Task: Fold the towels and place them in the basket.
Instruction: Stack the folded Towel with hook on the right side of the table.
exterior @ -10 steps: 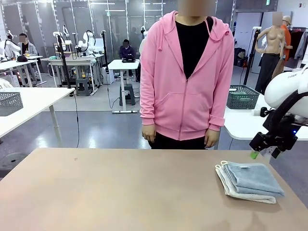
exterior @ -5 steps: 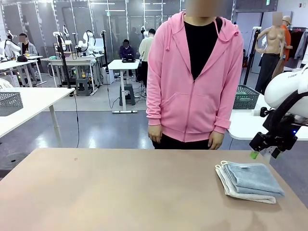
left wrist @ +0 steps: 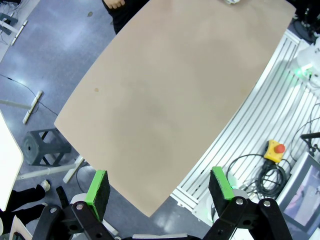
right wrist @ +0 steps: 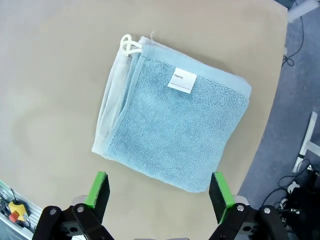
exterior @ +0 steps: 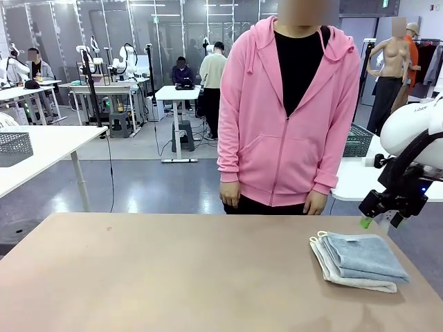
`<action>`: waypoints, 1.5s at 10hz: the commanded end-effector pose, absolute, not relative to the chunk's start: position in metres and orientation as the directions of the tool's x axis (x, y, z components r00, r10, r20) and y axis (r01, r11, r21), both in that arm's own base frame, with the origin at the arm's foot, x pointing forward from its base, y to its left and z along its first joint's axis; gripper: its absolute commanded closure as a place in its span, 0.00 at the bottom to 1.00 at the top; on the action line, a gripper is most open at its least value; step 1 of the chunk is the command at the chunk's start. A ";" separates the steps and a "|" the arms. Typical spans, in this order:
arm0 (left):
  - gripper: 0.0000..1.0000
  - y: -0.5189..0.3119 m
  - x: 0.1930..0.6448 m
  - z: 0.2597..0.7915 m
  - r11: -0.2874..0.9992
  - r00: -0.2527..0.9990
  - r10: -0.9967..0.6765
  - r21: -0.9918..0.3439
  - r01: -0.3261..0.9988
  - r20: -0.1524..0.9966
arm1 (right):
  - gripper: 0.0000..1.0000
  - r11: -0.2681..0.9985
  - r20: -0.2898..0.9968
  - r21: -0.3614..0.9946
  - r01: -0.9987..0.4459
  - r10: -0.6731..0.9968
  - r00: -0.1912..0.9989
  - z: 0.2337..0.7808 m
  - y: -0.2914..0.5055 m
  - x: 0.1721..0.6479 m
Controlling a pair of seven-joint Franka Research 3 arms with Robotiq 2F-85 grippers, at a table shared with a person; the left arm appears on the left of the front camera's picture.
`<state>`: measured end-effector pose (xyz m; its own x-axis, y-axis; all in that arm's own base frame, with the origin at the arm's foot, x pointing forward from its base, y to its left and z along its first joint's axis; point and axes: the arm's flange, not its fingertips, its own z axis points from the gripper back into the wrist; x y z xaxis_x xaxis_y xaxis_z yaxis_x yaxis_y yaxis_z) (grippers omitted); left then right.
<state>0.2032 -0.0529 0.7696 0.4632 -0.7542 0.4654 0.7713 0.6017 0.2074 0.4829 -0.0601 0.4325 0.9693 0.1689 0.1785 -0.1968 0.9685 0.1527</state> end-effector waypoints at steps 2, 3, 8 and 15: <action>0.00 -0.052 0.204 0.769 0.598 0.459 -0.762 0.226 0.769 0.456 | 0.00 0.964 0.183 0.162 -0.213 0.183 0.966 0.434 -0.061 0.484; 0.00 -0.052 0.204 0.769 0.598 0.459 -0.762 0.226 0.769 0.456 | 0.00 0.964 0.183 0.162 -0.213 0.183 0.966 0.434 -0.061 0.484; 0.00 -0.052 0.204 0.769 0.598 0.459 -0.762 0.226 0.769 0.456 | 0.00 0.921 0.242 0.191 -0.338 0.290 0.926 0.514 -0.044 0.460; 0.00 -0.052 0.204 0.769 0.598 0.459 -0.762 0.226 0.769 0.456 | 0.00 0.744 0.416 0.039 -0.667 0.595 0.688 0.750 0.002 0.319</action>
<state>0.2034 -0.0530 0.7695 0.4636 -0.7542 0.4650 0.7712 0.6019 0.2074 0.3259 -0.0035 0.7400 0.7330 0.5475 0.4035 -0.6171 0.7849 0.0560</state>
